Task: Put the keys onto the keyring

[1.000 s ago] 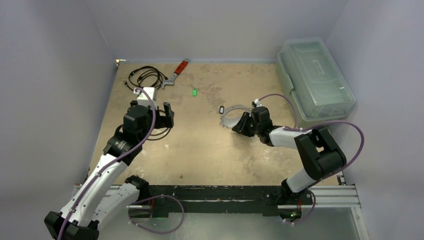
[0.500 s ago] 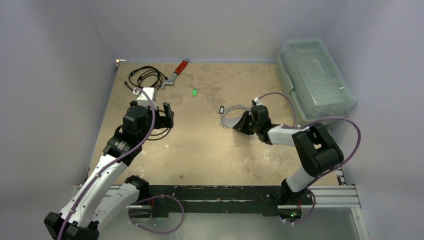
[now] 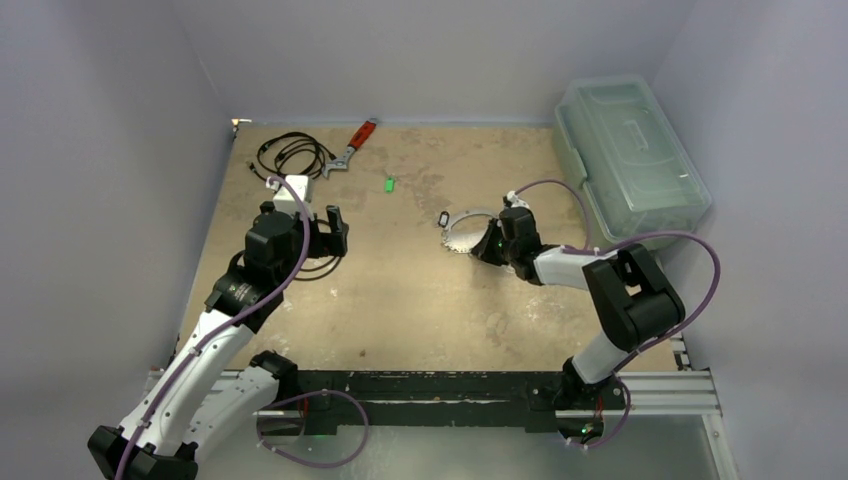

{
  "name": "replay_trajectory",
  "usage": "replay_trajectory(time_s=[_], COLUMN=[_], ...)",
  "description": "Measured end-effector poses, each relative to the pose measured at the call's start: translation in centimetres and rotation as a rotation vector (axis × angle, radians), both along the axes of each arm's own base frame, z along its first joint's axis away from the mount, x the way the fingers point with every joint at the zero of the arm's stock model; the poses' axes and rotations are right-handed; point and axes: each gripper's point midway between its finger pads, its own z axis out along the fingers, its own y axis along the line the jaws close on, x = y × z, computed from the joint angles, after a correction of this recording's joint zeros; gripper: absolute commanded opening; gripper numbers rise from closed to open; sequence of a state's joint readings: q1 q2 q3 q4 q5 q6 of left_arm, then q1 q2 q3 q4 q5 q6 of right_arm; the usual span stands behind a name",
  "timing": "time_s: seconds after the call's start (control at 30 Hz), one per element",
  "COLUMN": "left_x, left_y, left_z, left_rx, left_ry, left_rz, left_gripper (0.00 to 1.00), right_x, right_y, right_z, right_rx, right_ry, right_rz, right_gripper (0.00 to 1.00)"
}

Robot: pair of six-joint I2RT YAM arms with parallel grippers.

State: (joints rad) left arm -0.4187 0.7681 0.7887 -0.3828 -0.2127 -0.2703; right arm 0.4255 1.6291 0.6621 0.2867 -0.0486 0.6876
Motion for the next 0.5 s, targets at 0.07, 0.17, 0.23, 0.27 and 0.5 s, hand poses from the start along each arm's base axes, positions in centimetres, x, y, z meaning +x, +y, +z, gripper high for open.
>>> replay_trajectory(time_s=[0.07, 0.17, 0.23, 0.27, 0.5], left_x=[0.0, 0.0, 0.0, 0.0, 0.0], left_y=[0.0, 0.0, 0.0, 0.0, 0.0], left_z=[0.0, 0.0, 0.0, 0.0, 0.1], left_rx=[0.0, 0.0, 0.0, 0.0, -0.002], left_ry=[0.0, 0.0, 0.0, 0.0, -0.003], left_rz=[0.0, 0.0, 0.0, 0.0, 0.0], left_gripper=[0.96, 0.96, 0.96, 0.96, 0.96], right_x=[0.0, -0.1, 0.0, -0.1, -1.1], right_y=[-0.2, -0.7, -0.7, -0.7, 0.0], right_z=[0.1, 0.8, 1.6, 2.0, 3.8], right_rx=[-0.015, -0.041, -0.055, -0.063, -0.127], right_ry=[-0.006, -0.025, -0.051, -0.064, -0.126], right_rz=[0.001, 0.0, 0.002, 0.004, 0.051], right_gripper=[0.0, 0.0, 0.0, 0.0, 0.0])
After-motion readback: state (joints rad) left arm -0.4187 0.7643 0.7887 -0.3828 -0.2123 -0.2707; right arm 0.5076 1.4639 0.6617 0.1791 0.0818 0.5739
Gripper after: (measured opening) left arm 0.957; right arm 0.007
